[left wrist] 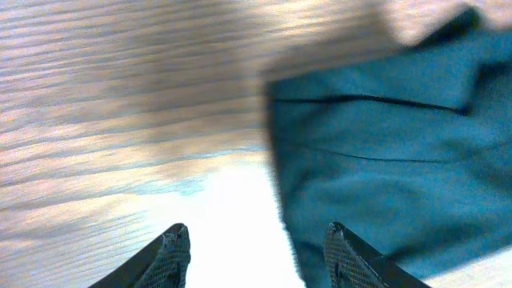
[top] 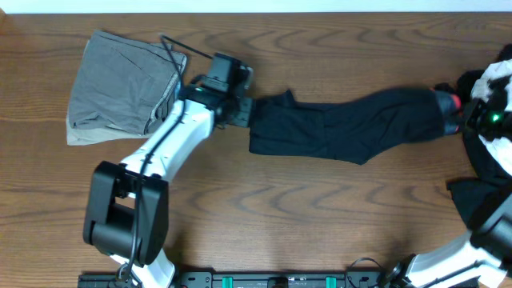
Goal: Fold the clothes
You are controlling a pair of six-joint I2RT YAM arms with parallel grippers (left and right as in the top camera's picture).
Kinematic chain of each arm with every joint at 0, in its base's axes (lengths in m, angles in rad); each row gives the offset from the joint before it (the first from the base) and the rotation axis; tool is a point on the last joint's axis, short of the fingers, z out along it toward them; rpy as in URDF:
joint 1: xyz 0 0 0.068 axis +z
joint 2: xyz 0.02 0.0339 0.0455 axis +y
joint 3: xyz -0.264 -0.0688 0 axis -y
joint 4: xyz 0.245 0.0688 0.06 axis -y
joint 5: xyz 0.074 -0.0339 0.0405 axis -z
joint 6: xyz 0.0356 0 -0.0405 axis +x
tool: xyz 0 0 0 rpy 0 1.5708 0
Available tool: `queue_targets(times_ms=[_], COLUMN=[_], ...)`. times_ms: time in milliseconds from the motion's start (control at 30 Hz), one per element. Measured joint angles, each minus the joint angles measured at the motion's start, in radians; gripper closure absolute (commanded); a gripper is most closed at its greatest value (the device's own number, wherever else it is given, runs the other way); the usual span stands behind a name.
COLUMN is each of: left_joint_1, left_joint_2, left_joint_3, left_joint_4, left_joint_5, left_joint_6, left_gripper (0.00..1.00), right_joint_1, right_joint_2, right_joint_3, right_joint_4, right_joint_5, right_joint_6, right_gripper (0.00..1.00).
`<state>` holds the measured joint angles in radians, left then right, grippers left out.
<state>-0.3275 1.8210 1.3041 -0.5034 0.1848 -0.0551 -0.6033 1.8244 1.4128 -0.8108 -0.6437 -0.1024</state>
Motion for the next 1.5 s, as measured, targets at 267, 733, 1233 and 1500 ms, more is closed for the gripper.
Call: queue_targets(times_ms=[267,733,1233,1500], left_joint_1=[0.097,0.111,0.111,0.111], left_joint_2=[-0.066,-0.114,-0.114,-0.114], left_joint_3=[0.000,0.000,0.000,0.000], left_joint_4=[-0.014,-0.016,-0.017,-0.019], left_joint_5=[-0.006,-0.005,-0.005,-0.005], left_joint_6=[0.000,0.000,0.000,-0.002], left_gripper=[0.44,0.44,0.35,0.23], right_joint_1=[0.271,0.809,0.718,0.402], right_joint_2=[-0.141,0.035,0.012,0.053], right_joint_3=[0.026,0.023,0.018,0.018], right_joint_4=[0.010,-0.022,-0.058,-0.058], right_joint_5=[0.014,0.177,0.255,0.177], right_joint_6=[-0.017,-0.088,-0.098,-0.028], right_gripper=[0.99,0.79,0.23,0.18])
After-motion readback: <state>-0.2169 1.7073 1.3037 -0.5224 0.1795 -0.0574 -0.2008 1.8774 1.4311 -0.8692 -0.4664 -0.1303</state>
